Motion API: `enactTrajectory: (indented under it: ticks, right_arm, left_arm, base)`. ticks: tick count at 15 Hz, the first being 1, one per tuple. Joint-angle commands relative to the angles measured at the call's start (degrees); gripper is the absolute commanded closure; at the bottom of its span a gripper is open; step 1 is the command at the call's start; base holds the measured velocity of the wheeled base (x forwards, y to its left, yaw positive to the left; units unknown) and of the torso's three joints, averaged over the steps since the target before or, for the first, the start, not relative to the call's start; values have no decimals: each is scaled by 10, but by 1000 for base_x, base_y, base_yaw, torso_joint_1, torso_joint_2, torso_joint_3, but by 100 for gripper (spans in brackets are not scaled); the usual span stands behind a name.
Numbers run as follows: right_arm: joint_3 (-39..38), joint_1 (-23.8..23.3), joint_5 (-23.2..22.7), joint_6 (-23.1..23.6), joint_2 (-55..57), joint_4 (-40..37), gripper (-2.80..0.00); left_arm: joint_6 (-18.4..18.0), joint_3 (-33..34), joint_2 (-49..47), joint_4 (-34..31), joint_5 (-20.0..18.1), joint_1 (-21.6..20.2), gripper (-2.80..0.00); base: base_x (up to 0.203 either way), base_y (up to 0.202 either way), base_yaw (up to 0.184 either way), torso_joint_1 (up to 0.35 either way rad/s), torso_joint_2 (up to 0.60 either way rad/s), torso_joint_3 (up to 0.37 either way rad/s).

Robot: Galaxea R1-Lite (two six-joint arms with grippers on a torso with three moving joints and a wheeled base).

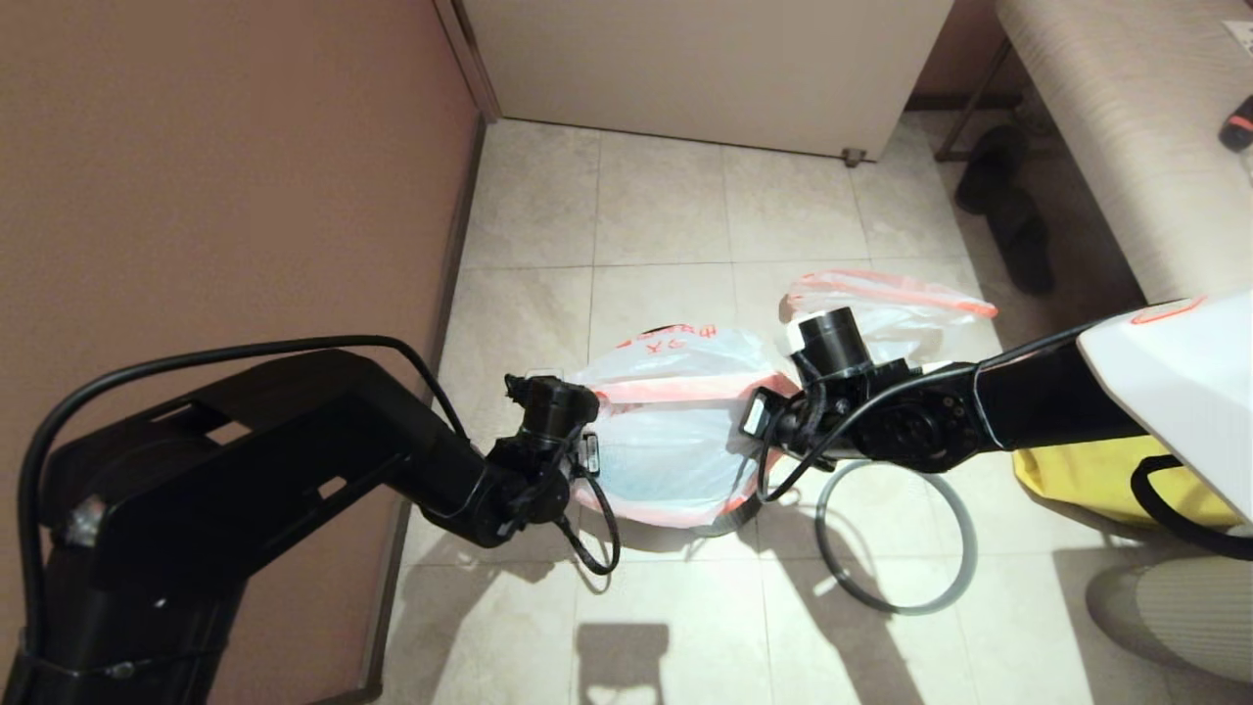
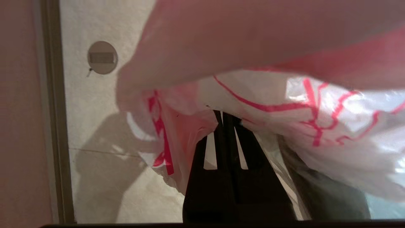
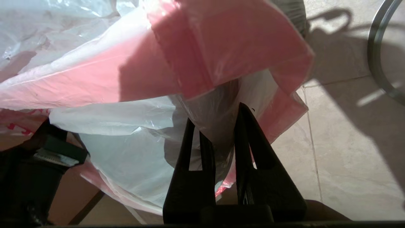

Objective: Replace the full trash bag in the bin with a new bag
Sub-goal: Put the new garbage bag on the trash can

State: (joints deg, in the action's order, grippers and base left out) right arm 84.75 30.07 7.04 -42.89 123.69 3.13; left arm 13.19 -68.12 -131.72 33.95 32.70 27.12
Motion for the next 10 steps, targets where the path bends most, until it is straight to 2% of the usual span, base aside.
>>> enactTrajectory:
  ticks: [1,2,6,9,10]
  right_arm:
    - [-10,2,-21,0,-15,0,0]
    - [-14,2,-34,0,-22,0,0]
    - [-24,-1,-71,-3,-35,1,0]
    - [-44,10,-96,28,-32,1,0]
    - [-49,14,-96,38,-32,1,0]
  left_arm:
    - [15,-22,-14,2,18,-5,0]
    - [30,-33,-18,-1,30,-5,0]
    - [41,-47,-22,-12,36,-12,0]
    - [91,-64,16,-63,29,-20,0]
    - [112,-65,30,-88,7,-18,0]
  base:
    - [0,0,0,0,0,0]
    - [0,0,0,0,0,0]
    - [0,0,0,0,0,0]
    - [0,0,0,0,0,0]
    - [0,0,0,0,0,0]
